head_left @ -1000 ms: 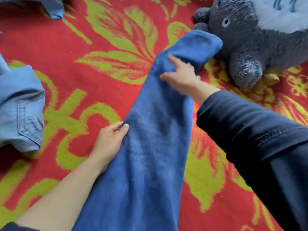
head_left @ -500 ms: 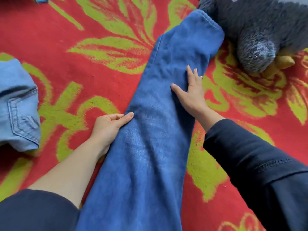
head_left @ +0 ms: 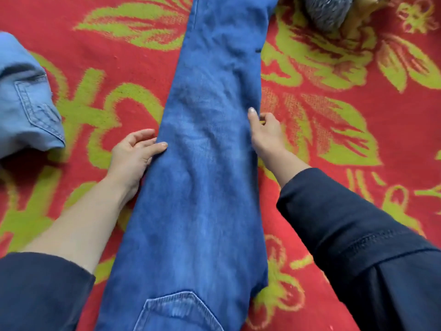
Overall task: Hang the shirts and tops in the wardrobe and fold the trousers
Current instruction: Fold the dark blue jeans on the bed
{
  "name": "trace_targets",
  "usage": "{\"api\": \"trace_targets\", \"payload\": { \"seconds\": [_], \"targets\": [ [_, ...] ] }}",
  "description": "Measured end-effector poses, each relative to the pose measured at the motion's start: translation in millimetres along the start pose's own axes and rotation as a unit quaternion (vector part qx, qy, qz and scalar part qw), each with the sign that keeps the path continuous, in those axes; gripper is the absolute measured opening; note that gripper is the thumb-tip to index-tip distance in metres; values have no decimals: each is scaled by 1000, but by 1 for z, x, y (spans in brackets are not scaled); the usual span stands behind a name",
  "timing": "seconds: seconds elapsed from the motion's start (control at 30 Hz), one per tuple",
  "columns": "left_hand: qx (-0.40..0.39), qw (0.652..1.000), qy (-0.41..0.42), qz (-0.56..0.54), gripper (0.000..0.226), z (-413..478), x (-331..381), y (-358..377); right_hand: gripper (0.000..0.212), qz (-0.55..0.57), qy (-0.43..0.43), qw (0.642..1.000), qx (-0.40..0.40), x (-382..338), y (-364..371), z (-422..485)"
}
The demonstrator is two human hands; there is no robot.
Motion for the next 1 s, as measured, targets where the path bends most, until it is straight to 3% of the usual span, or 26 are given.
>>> {"api": "trace_targets", "payload": {
  "seconds": [0.1, 0.23, 0.33, 0.5, 0.6, 0.73, 1.0],
  "targets": [
    [3, 999, -8, 49, 29, -52, -30, -36, 57, 26, 43, 997, -51, 33, 9, -64],
    [20, 996, -30, 84, 28, -118, -68, -74, 36, 49, 112, 991, -54, 96, 8, -171],
    [-4, 989, -78, 124, 24, -161, -97, -92, 22, 131, 155, 977, -63, 129, 18, -238],
    [-22, 970, -120, 209, 15, -218, -133, -123, 20, 268, 214, 937, -69, 149, 48, -309],
    [-50, 953, -119, 276, 15, -242, -140, -129, 35, 273, 240, 928, -84, 158, 64, -342],
    [-107, 927, -155, 323, 17, -264, -148, -134, 30, 192, 169, 957, -137, 159, 71, -377],
    [-202, 896, -296, 262, 23, -352, -179, -122, 26, 84, 111, 978, -157, 195, 38, -451]
  ]
}}
Point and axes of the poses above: each hand's wrist, its own z-axis towards the middle knuckle, its own y-axis out of the palm, x = y × z, the point moved 5 cm from there along z, towards the middle knuckle, and after that the axes turned 6 degrees about -x, right-handed, at the moved point
